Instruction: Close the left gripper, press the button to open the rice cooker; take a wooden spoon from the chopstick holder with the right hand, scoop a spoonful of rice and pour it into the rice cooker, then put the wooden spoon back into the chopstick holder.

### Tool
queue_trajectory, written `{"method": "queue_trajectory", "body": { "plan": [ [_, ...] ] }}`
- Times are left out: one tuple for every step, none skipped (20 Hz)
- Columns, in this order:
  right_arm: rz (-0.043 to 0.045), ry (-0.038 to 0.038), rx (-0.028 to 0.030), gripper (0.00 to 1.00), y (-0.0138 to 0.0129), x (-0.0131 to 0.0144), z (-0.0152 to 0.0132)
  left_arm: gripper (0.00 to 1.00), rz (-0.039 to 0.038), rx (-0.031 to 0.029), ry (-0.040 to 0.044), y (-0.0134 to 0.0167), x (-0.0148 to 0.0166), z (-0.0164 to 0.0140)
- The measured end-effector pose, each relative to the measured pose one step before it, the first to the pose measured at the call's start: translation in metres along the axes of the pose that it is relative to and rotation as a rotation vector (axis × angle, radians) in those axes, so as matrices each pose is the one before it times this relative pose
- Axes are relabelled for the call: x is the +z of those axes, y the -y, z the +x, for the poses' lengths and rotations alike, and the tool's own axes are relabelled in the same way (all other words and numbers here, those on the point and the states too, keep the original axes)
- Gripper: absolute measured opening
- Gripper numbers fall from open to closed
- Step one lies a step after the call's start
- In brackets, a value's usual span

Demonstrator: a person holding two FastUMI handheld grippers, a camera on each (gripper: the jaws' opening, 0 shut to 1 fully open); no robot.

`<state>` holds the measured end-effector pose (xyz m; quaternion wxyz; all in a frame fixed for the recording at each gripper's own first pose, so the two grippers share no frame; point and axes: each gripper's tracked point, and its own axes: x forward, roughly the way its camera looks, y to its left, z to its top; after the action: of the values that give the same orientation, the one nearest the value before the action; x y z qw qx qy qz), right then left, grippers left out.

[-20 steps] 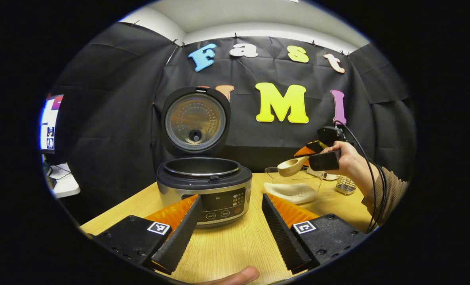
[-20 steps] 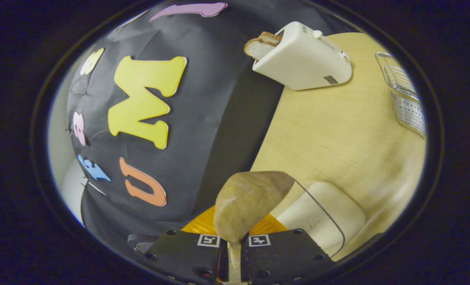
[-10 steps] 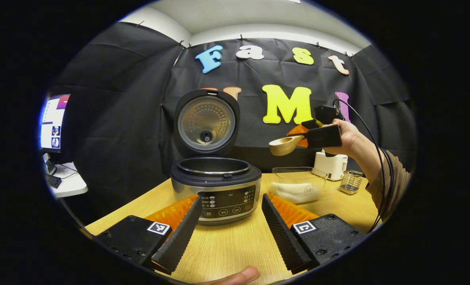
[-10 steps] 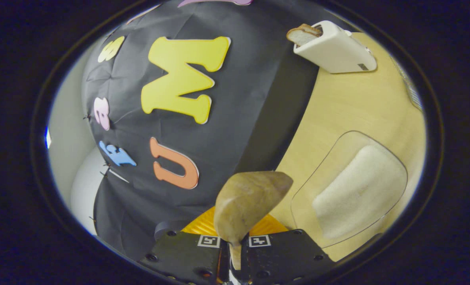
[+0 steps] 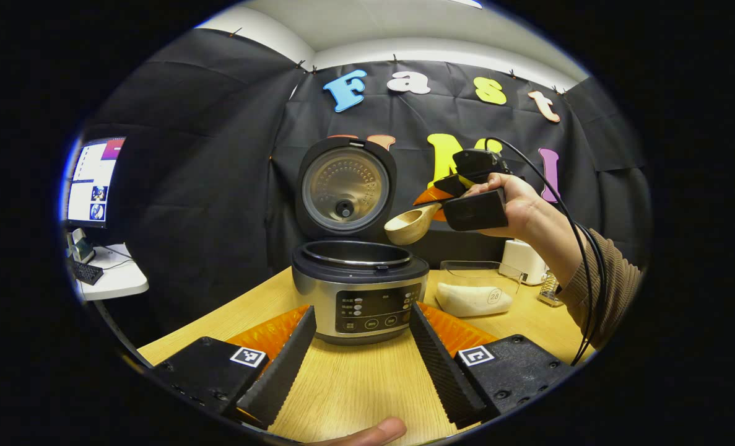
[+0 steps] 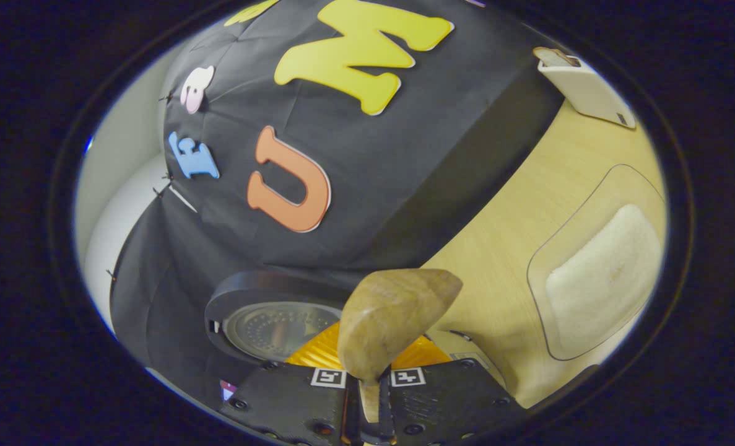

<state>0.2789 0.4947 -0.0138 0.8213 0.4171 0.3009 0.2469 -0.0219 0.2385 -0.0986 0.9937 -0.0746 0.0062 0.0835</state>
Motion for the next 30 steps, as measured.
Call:
{"method": "queue_trajectory", "body": {
  "plan": [
    [-0.04178,-0.01958,-0.01204,0.12,-0.00389,-0.01019,0.00676,0.97,-0.00854,0.00277,-0.00055,-0.00301,-0.00029,0.00002],
    [-0.03611,-0.0177,-0.00818,0.1,-0.0037,-0.00968,0.00505,0.97,-0.00713,0.00343,0.00032,-0.00244,0.0001,0.00033],
    [-0.02828,-0.01289,-0.00532,0.11,-0.00325,-0.00711,0.0018,0.97,-0.00598,0.00267,-0.00216,-0.00255,-0.00125,0.00092],
    [-0.02807,-0.00418,-0.00069,0.11,-0.00327,-0.00493,0.00227,0.97,-0.00398,0.00278,-0.00106,-0.00192,-0.0007,0.00078],
    [-0.03383,0.00431,-0.00381,0.11,-0.00327,-0.00277,0.00237,0.97,-0.00171,0.00272,-0.00559,-0.00099,-0.00108,0.00088],
    [-0.04516,0.00414,-0.01074,0.11,-0.00177,-0.00179,0.00225,0.97,0.00198,0.00167,-0.00676,-0.00044,-0.0022,0.00033],
    [-0.04729,0.00629,-0.0163,0.11,-0.00113,-0.00241,0.00159,0.97,0.00218,0.00038,0.00001,-0.00076,0.00028,-0.00042],
    [-0.04944,0.00906,-0.01199,0.11,-0.00237,-0.00083,0.001,0.97,0.0,-0.0021,0.00253,0.00077,0.00034,-0.00009],
    [-0.04738,0.00975,-0.0092,0.11,-0.00203,0.00014,0.00083,0.97,-0.00363,-0.00208,0.00239,-0.00022,0.00026,0.00046],
    [-0.0457,0.00949,-0.0069,0.11,-0.0029,0.00017,0.00114,0.97,-0.00519,-0.00216,-0.00035,-0.00006,-0.00114,0.00061],
    [-0.04952,0.00951,-0.00403,0.11,-0.00325,0.00037,-0.00021,0.97,-0.00508,-0.00221,-0.00149,0.00037,-0.0009,0.00064],
    [-0.05659,0.00759,-0.00682,0.11,-0.00241,-0.00062,-0.00102,0.97,-0.0024,-0.00015,-0.00331,0.00008,-0.00169,-0.00012],
    [-0.06579,0.0108,-0.01387,0.11,-0.00165,-0.00079,-0.00082,0.97,0.00123,0.00026,-0.0024,0.00011,-0.00215,0.00011],
    [-0.06863,0.01141,-0.02033,0.11,-0.00092,-0.00043,0.00054,0.97,0.00508,-0.00036,-0.00264,0.00096,-0.00153,0.00015],
    [-0.06616,0.00974,-0.0222,0.11,-0.00023,-0.00039,0.00025,0.97,0.00668,0.00081,-0.00568,0.00025,-0.00172,0.00081],
    [-0.04919,0.01306,-0.01275,0.11,-0.0012,0.00094,0.0004,0.97,0.0051,0.00172,-0.00396,0.00032,-0.00077,0.00004],
    [-0.03542,0.008,-0.00276,0.1,-0.00305,0.00061,-0.00007,0.97,0.00346,0.00186,0.00137,-0.00057,0.00107,-0.00082],
    [-0.02678,0.00644,-0.00375,0.12,-0.00166,0.00004,-0.00132,0.97,0.00093,0.00059,0.00511,0.00015,0.00112,-0.00113],
    [-0.02926,0.00739,-0.00551,0.11,-0.00121,0.00112,-0.00174,0.97,0.00103,-0.00015,0.00392,0.00001,0.00068,0.0001],
    [-0.03811,0.01235,-0.00455,0.11,-0.00254,0.00157,0.00099,0.97,0.0011,-0.0003,-0.00019,0.00075,-0.00015,-0.00013],
    [-0.03867,0.00951,-0.00394,0.11,-0.00277,0.00127,-0.00035,0.97,0.0005,-0.0027,-0.00272,0.00104,-0.00076,-0.00013],
    [-0.03489,0.00002,0.00316,0.11,-0.00188,-0.00035,-0.00125,0.97,0.00007,-0.00081,0.00029,-0.00019,-0.0007,0.00026],
    [-0.0339,-0.00526,0.00187,0.12,-0.00243,-0.0002,-0.00082,0.97,-0.00029,-0.00052,-0.00046,0.00021,-0.00062,0.00002],
    [-0.03912,-0.00086,-0.001,0.11,-0.00144,-0.00029,-0.00076,0.97,-0.00141,0.00059,-0.00257,-0.00053,-0.00115,0.00056],
    [-0.04171,0.00512,-0.00561,0.12,-0.00106,0.00141,-0.00074,0.97,-0.00256,0.00056,-0.00228,-0.00084,-0.00118,-0.00136],
    [-0.03567,0.00461,0.00721,0.12,-0.00307,0.00056,-0.00078,0.97,-0.00381,-0.00084,-0.00028,-0.00074,-0.00025,0.00027],
    [-0.02975,0.00683,0.00931,0.11,-0.00373,0.00056,0.00037,0.97,-0.00469,-0.00112,-0.00082,0.00064,-0.00056,-0.00051],
    [-0.0255,0.00581,-0.0109,0.11,0.00069,0.00019,-0.00244,0.97,-0.005,-0.00016,-0.0016,0.0004,-0.00109,0.00041],
    [-0.02577,0.00986,-0.00433,0.12,-0.00333,0.00243,-0.00194,0.97,-0.00383,-0.00009,-0.0022,-0.00086,-0.00158,-0.00008],
    [-0.0271,0.01525,-0.00857,0.11,-0.00208,0.0047,-0.00312,0.97,-0.00271,0.00068,-0.00336,-0.00048,-0.00173,0.00071]
  ]
}}
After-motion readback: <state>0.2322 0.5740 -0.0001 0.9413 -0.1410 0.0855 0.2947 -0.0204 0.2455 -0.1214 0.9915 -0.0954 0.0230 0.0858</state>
